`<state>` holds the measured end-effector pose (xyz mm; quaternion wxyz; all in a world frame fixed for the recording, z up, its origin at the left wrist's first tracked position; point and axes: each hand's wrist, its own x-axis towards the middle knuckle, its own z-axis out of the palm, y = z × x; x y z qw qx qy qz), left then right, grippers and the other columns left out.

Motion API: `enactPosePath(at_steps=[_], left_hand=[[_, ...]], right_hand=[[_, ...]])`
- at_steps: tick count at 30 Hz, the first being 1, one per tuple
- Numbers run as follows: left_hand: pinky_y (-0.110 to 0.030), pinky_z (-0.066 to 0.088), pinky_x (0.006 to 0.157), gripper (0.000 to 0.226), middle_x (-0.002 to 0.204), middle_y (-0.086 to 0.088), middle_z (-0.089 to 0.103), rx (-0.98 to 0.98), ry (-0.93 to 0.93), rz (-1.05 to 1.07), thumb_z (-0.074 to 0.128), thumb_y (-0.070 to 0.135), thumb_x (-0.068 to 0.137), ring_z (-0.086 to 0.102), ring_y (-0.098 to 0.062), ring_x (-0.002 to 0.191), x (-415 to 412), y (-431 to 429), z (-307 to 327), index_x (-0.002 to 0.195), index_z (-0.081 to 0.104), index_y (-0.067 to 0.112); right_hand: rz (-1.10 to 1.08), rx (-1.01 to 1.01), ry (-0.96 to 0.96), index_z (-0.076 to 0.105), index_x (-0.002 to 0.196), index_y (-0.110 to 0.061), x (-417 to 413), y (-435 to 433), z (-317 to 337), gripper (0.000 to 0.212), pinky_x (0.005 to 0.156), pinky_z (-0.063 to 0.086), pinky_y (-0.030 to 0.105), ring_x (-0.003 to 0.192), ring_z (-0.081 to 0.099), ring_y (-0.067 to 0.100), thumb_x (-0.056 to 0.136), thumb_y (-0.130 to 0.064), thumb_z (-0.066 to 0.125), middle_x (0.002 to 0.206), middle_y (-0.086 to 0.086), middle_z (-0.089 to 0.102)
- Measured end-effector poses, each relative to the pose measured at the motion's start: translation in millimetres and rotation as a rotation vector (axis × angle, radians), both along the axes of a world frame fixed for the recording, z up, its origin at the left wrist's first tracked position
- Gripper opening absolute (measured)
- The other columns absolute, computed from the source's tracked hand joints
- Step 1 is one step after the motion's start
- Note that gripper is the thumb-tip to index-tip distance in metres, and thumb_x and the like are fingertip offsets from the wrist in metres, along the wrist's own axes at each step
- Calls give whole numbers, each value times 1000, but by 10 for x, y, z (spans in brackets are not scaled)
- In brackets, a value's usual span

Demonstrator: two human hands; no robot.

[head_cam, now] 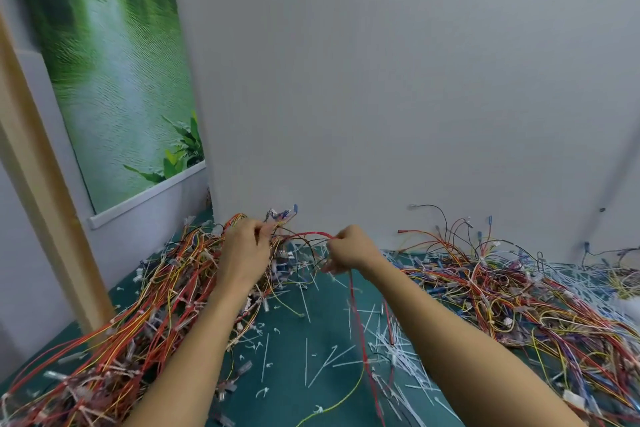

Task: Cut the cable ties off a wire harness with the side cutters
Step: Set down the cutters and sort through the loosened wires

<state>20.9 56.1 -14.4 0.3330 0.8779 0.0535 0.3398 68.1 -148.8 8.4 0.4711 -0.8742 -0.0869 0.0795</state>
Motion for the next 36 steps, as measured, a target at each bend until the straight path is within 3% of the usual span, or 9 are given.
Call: enactPosePath(at_steps=[4, 8, 11, 14, 18, 22, 25, 30, 36], left_hand=[[-35, 51, 73, 23, 84, 9, 61, -41, -14, 6, 54, 34, 103, 59, -9, 79, 44, 100, -25, 92, 66, 17], [-36, 50, 92, 23, 114, 1, 69, -1, 33, -49, 58, 30, 102, 62, -18, 106, 97, 42, -22, 114, 72, 16], [-36, 51, 91, 26, 118, 1, 70, 11, 94, -48, 58, 35, 101, 63, -18, 105, 86, -52, -16, 114, 73, 18], [-32, 50, 86, 29, 115, 2, 71, 6, 112, -46, 55, 42, 101, 62, -12, 94, 71, -79, 7, 111, 71, 20], [-39, 49, 98, 42, 129, -2, 64, -10, 192, -53, 47, 48, 103, 62, -20, 114, 65, -9, 65, 128, 59, 16], [-44, 49, 102, 33, 130, -5, 59, 44, 246, -15, 53, 29, 103, 59, -24, 117, 53, 73, 73, 131, 58, 12], [-41, 50, 96, 22, 111, -2, 60, 50, 155, -44, 57, 19, 101, 61, -25, 106, 34, 74, 93, 121, 66, 13], [-31, 45, 75, 22, 93, 3, 66, 38, -17, -142, 59, 30, 101, 58, -14, 82, -60, -201, 293, 101, 76, 16], [-8, 44, 67, 20, 86, 14, 68, 46, -137, -328, 63, 40, 96, 62, -1, 82, -255, -285, 401, 90, 73, 24]], right_hand=[[-29, 343, 60, 64, 107, 10, 32, -212, 84, 18, 47, 54, 27, 65, 77, 29, 103, -4, 53, 49, 7, 61], [20, 377, -68, 67, 107, -3, 8, -183, 266, 19, 51, 54, 26, 67, 73, 33, 105, -17, 54, 60, 14, 72], [-22, 394, -169, 68, 110, -7, 4, -124, 345, 21, 56, 52, 30, 78, 73, 45, 106, -20, 51, 67, 14, 75], [-79, 458, -249, 69, 107, -12, 0, -79, 407, 23, 56, 49, 31, 65, 68, 36, 106, -24, 49, 63, 11, 74], [-245, 707, -210, 72, 103, -10, 17, -107, 470, 21, 48, 41, 26, 57, 58, 25, 103, -16, 51, 44, -3, 58], [-153, 417, -219, 76, 98, -9, -30, -135, 497, 23, 40, 35, 20, 38, 48, 12, 101, -17, 55, 47, 6, 53], [-250, 454, -369, 76, 95, -4, 8, -225, 538, 24, 41, 35, 18, 43, 42, 14, 102, -17, 57, 56, 10, 49], [205, -146, -240, 73, 82, -9, -162, -49, 353, 25, 38, 39, 15, 34, 50, 7, 101, -15, 58, 44, -1, 60], [-92, -16, -100, 61, 63, -3, 32, -17, 227, 31, 45, 39, 23, 40, 50, 20, 93, -2, 53, 47, 9, 56]])
